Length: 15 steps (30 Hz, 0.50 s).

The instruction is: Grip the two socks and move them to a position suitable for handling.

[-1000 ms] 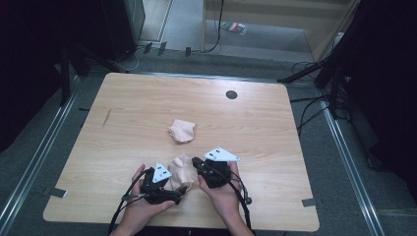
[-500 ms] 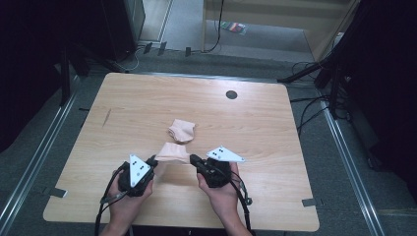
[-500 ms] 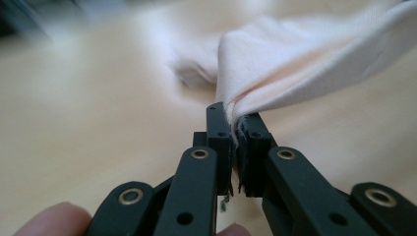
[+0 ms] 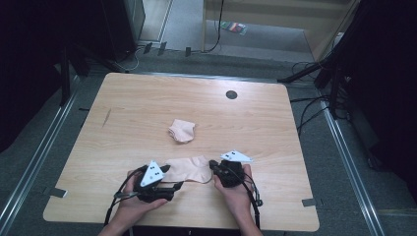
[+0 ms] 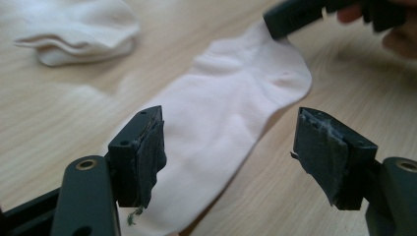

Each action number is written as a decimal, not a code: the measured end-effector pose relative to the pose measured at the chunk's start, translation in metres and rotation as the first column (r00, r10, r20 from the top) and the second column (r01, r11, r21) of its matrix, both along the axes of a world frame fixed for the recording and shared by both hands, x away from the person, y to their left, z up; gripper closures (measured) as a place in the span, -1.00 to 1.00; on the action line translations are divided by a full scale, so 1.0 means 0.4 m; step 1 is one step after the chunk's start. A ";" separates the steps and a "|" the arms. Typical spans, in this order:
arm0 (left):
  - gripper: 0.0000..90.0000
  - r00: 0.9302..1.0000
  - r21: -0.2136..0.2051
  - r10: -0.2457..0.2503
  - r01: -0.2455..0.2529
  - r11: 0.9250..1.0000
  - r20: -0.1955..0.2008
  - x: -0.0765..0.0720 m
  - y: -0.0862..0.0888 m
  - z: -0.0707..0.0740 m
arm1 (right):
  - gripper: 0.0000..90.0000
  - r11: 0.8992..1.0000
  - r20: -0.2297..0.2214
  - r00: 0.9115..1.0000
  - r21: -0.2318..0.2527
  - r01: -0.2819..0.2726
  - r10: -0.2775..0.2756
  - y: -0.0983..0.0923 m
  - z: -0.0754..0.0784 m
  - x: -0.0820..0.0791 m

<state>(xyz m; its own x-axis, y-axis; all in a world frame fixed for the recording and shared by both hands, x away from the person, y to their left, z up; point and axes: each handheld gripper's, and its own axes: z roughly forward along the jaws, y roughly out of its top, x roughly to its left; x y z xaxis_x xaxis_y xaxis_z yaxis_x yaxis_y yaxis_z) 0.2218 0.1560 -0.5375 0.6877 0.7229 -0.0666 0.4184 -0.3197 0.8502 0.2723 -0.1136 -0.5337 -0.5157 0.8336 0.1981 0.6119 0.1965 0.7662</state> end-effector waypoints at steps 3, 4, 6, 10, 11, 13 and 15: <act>-0.21 0.993 -0.065 0.111 -0.113 0.991 -0.034 0.024 0.069 0.009 | 0.56 1.000 0.042 0.999 0.014 0.019 -0.020 -0.021 0.004 -0.002; -0.21 0.988 -0.068 0.149 -0.152 0.986 -0.051 0.031 0.083 0.008 | 0.56 1.000 0.042 0.999 0.014 0.019 -0.020 -0.021 0.004 -0.002; -0.01 0.974 -0.092 0.202 -0.212 0.973 -0.104 0.046 0.112 -0.001 | 0.41 0.999 0.023 0.999 0.027 0.028 -0.029 -0.038 0.002 -0.001; 0.18 0.972 -0.024 0.201 -0.205 0.978 -0.121 0.051 0.081 -0.011 | 0.29 0.999 -0.015 1.000 0.032 0.019 -0.019 -0.035 -0.016 0.004; 0.21 0.972 -0.024 0.201 -0.205 0.978 -0.121 0.051 0.081 -0.011 | 0.29 0.999 -0.015 1.000 0.032 0.019 -0.019 -0.035 -0.016 0.004; 0.25 0.969 0.017 0.207 -0.206 0.978 -0.134 0.053 0.065 -0.022 | 0.33 1.000 -0.018 1.000 0.021 -0.001 0.002 -0.013 -0.027 0.002; 0.28 0.965 0.055 0.225 -0.219 0.974 -0.132 0.053 0.054 -0.026 | 0.44 1.000 -0.010 1.000 0.013 -0.008 0.009 -0.006 -0.028 -0.001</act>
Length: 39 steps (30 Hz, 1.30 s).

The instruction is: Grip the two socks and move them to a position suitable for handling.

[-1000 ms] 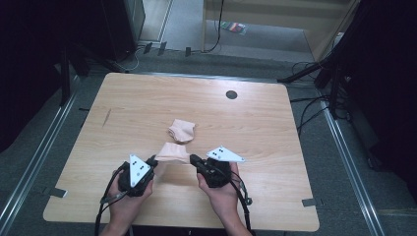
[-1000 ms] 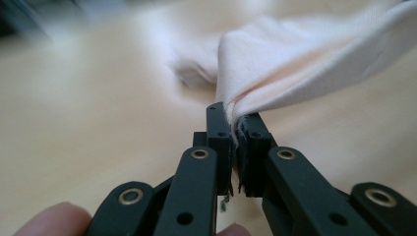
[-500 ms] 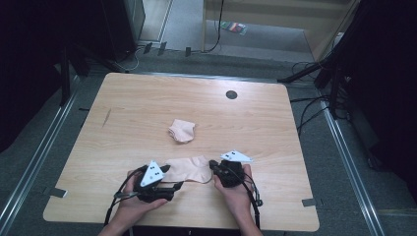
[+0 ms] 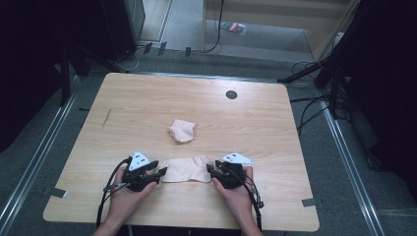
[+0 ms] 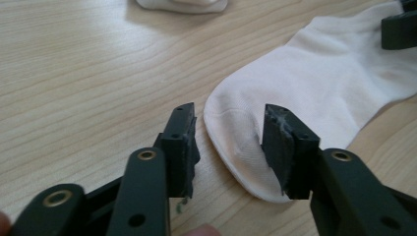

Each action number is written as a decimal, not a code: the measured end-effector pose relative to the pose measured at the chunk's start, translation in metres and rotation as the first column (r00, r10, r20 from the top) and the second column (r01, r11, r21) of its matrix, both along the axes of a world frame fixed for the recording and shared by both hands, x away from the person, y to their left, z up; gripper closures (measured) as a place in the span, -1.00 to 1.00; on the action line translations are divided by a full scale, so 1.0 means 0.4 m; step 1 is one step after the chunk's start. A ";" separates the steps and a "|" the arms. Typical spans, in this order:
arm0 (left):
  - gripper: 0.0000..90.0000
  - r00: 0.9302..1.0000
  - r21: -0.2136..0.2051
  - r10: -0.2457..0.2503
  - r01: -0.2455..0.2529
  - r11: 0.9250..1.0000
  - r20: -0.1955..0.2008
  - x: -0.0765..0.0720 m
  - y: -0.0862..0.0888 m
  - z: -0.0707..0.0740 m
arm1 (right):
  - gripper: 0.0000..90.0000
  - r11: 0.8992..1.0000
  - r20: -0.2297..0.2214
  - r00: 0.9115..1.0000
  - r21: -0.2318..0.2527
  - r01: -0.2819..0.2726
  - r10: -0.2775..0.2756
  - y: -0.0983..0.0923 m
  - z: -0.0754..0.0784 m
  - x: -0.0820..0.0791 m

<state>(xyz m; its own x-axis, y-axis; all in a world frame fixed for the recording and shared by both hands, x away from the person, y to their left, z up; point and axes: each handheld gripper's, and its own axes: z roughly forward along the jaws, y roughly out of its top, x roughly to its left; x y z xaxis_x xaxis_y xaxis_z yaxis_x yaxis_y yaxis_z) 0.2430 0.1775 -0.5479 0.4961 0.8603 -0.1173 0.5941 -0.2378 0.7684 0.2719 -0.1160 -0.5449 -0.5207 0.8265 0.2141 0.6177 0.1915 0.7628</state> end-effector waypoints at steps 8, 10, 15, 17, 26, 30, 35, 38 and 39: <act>0.99 0.999 -0.004 -0.032 0.032 0.999 0.009 0.003 0.015 0.013 | 0.96 0.999 -0.011 1.000 0.030 -0.013 0.013 -0.005 0.012 -0.015; 1.00 0.999 -0.018 -0.036 0.036 0.999 0.025 0.001 0.036 0.027 | 0.97 0.999 -0.013 1.000 0.044 -0.008 0.008 -0.019 0.018 -0.019; 1.00 0.997 0.044 -0.022 0.019 0.999 0.074 -0.013 0.067 0.052 | 0.99 1.000 0.010 1.000 0.017 0.016 -0.016 -0.032 0.034 -0.036; 1.00 0.998 -0.021 -0.038 0.039 0.999 0.047 -0.010 0.081 0.052 | 0.99 0.998 -0.011 0.999 0.030 0.046 -0.045 -0.045 0.039 -0.038; 0.67 0.992 -0.056 -0.130 0.130 0.990 0.006 -0.019 0.031 0.018 | 0.78 1.000 -0.052 0.999 0.007 -0.015 0.016 -0.012 0.002 -0.046; -0.09 0.996 -0.067 -0.082 0.085 0.994 0.046 -0.016 0.041 0.009 | 0.19 1.000 -0.022 1.000 0.019 -0.010 0.010 -0.018 0.000 -0.045; -0.39 0.996 -0.135 -0.014 0.026 0.991 0.085 -0.002 0.083 0.019 | -0.13 0.998 0.039 0.999 0.051 0.024 -0.026 -0.035 0.016 -0.043; -0.48 0.996 -0.144 0.003 0.011 0.990 0.093 0.002 0.097 0.019 | -0.14 0.998 0.053 0.998 0.050 0.032 -0.034 -0.038 0.018 -0.042; -0.48 0.995 -0.152 0.024 -0.009 0.988 0.095 0.005 0.105 0.020 | -0.14 0.998 0.060 0.998 0.052 0.032 -0.035 -0.040 0.020 -0.042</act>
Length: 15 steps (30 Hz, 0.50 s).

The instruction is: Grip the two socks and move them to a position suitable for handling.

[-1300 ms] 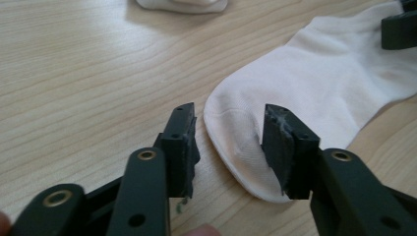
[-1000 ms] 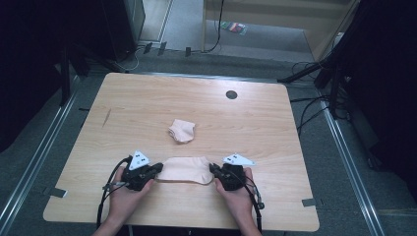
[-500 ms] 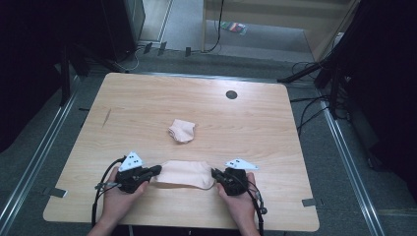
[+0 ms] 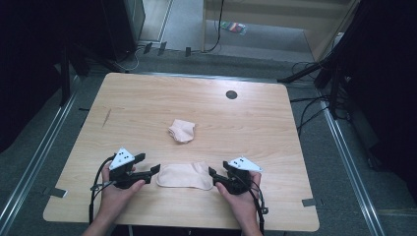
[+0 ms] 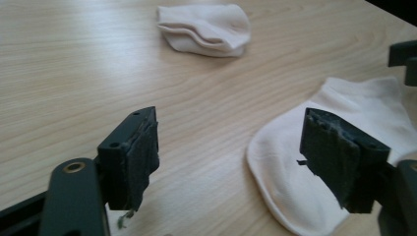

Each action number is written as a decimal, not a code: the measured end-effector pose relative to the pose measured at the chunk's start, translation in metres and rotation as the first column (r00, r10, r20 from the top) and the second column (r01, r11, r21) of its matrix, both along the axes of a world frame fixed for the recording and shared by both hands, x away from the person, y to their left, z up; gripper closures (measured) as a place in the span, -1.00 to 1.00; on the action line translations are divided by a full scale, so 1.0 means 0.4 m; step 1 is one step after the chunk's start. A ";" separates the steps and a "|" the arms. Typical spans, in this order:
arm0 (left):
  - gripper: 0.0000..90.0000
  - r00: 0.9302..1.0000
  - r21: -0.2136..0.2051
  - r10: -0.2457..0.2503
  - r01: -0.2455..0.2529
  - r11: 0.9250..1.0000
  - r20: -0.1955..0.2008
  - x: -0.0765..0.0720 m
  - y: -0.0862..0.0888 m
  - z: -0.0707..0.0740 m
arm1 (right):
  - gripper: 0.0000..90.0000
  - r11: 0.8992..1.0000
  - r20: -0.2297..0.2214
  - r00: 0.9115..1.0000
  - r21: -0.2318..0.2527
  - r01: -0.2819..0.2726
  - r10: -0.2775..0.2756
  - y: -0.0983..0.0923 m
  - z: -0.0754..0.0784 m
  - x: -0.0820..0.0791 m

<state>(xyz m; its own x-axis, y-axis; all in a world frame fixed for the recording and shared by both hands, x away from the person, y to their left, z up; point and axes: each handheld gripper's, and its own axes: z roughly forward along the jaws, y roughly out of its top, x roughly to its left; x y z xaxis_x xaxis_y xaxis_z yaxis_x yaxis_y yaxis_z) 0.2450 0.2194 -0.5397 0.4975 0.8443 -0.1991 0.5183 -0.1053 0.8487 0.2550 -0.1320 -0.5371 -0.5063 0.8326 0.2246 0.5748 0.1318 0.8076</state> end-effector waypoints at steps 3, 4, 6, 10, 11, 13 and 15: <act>-0.57 0.999 -0.021 0.037 -0.037 0.999 -0.001 0.005 0.020 0.002 | -0.15 1.000 0.021 1.000 -0.008 0.008 -0.008 -0.004 0.005 0.001; -0.61 0.998 -0.019 0.060 -0.060 0.998 0.004 0.009 0.032 0.001 | -0.15 1.000 0.023 1.000 -0.012 0.009 -0.009 -0.006 0.006 0.003; -0.65 0.998 -0.016 0.069 -0.069 0.997 0.007 0.012 0.038 0.000 | -0.15 1.000 0.026 1.000 -0.009 0.016 -0.016 -0.007 0.007 0.004; -0.77 0.994 0.003 0.111 -0.112 0.994 0.023 0.018 0.071 -0.003 | -0.16 1.000 0.026 0.999 -0.005 0.018 -0.018 -0.009 0.008 0.006; -0.79 0.994 0.003 0.111 -0.112 0.994 0.023 0.018 0.071 -0.003 | -0.16 1.000 0.026 0.999 -0.005 0.018 -0.018 -0.009 0.008 0.006; -0.80 0.991 0.005 0.132 -0.132 0.991 0.022 0.021 0.085 -0.005 | -0.17 1.000 0.030 0.999 -0.006 0.018 -0.018 -0.010 0.009 0.008; -0.81 0.987 -0.004 0.158 -0.158 0.987 0.020 0.023 0.101 -0.006 | -0.18 1.000 0.028 0.999 -0.003 0.021 -0.021 -0.011 0.010 0.010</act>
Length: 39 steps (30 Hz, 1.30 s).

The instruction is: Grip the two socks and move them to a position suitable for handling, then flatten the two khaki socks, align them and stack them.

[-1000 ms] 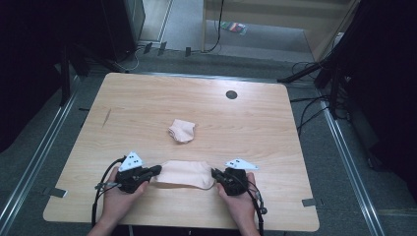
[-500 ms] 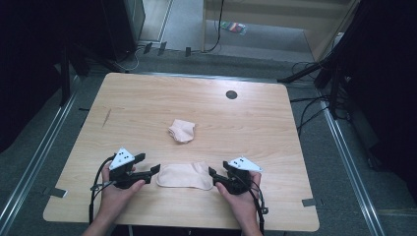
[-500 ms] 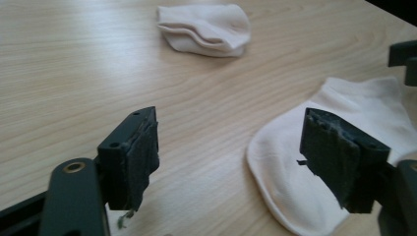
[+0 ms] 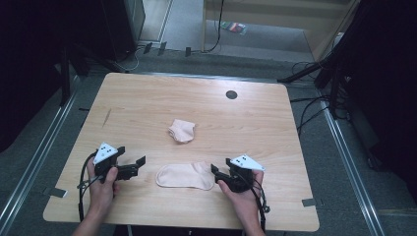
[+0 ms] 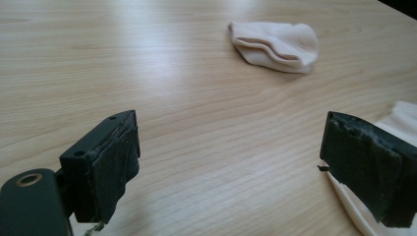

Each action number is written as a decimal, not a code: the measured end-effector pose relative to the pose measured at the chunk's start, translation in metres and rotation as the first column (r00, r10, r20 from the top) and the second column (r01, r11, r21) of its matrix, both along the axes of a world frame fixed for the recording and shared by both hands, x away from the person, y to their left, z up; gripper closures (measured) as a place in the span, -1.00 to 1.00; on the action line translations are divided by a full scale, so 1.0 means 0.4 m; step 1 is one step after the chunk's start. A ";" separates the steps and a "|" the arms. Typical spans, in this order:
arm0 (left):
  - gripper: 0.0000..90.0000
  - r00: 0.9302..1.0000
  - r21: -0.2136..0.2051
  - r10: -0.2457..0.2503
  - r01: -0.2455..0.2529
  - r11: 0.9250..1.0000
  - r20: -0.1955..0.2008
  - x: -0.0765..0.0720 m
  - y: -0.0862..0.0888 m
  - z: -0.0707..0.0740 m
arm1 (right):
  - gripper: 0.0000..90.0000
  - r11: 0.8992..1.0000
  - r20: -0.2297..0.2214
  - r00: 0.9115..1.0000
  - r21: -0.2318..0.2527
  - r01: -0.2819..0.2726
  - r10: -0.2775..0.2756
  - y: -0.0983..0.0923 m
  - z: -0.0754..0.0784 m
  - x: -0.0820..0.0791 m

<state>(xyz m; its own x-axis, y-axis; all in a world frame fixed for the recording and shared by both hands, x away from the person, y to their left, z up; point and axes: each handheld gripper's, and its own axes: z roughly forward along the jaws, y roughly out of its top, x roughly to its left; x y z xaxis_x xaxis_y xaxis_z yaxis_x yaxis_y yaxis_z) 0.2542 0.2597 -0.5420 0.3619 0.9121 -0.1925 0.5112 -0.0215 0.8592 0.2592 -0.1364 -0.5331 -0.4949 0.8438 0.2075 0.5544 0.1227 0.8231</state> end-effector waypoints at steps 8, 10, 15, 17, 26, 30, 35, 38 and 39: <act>-0.81 0.999 -0.010 0.042 -0.042 0.999 0.008 0.008 0.030 -0.004 | -0.19 1.000 -0.003 1.000 -0.006 0.001 -0.001 0.004 -0.003 0.008; -0.81 0.999 -0.006 0.044 -0.044 0.999 0.006 0.010 0.028 -0.008 | -0.20 1.000 0.000 1.000 -0.003 0.003 -0.003 0.007 0.002 0.008; -0.80 0.999 0.028 0.053 -0.053 0.998 -0.002 0.016 0.013 -0.020 | -0.21 1.000 0.001 1.000 -0.009 0.022 -0.022 0.018 0.021 0.019; -0.80 0.999 0.040 0.049 -0.049 0.998 -0.005 0.016 0.010 -0.020 | -0.21 1.000 0.012 1.000 -0.019 0.018 -0.018 0.025 0.033 0.024; -0.80 0.999 0.029 0.049 -0.049 0.998 -0.005 0.016 0.011 -0.021 | -0.18 0.999 0.033 0.999 -0.027 -0.034 0.035 0.071 0.079 0.061; -0.80 0.999 0.025 0.051 -0.051 0.998 -0.006 0.016 0.011 -0.021 | -0.16 0.997 0.038 0.997 -0.050 -0.060 0.062 0.101 0.088 0.082; -0.80 0.999 0.023 0.051 -0.051 0.998 -0.009 0.017 0.011 -0.021 | -0.12 0.994 0.040 0.995 -0.061 -0.090 0.092 0.143 0.101 0.111; -0.80 0.999 0.022 0.049 -0.049 0.999 -0.011 0.017 0.011 -0.021 | -0.08 0.992 0.039 0.993 -0.064 -0.109 0.112 0.174 0.107 0.134; -0.80 0.999 0.019 0.050 -0.050 0.999 -0.011 0.018 0.010 -0.022 | -0.06 0.989 0.036 0.991 -0.075 -0.125 0.128 0.193 0.106 0.149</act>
